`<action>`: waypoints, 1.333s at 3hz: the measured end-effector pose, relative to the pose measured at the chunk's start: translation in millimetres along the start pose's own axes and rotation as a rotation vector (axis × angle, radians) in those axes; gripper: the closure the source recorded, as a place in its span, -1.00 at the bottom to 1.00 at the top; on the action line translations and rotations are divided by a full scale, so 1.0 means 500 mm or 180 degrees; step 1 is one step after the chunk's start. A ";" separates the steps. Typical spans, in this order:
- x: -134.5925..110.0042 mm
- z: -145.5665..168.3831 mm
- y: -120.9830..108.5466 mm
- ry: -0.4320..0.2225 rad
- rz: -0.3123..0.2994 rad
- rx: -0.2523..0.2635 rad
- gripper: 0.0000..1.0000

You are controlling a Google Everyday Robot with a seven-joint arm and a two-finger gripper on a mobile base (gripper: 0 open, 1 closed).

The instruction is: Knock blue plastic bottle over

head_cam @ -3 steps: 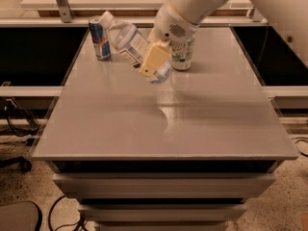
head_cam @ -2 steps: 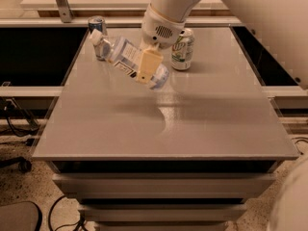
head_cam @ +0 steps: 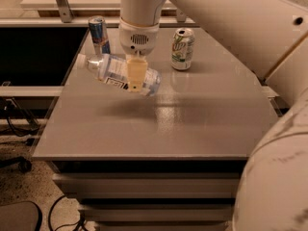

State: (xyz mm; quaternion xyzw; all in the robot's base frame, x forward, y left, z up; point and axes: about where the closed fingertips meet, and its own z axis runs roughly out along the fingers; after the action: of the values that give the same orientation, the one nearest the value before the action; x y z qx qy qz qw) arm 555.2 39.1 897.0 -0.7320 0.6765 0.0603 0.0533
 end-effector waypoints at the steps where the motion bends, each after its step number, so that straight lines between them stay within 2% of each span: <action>1: -0.016 0.023 0.008 0.0213 -0.0043 -0.0033 1.00; 2: -0.027 0.052 0.017 0.0421 -0.0063 -0.0086 1.00; 3: -0.037 0.074 0.022 0.0496 -0.0056 -0.0136 0.65; 4: -0.046 0.091 0.025 0.0510 -0.0046 -0.0186 0.17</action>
Offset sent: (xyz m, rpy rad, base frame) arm -0.0353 0.0043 -0.0356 -0.2914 0.1035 0.0441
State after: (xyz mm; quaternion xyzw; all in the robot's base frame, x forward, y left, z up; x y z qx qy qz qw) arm 540.2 67.8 856.0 -0.7406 0.6713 0.0209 -0.0220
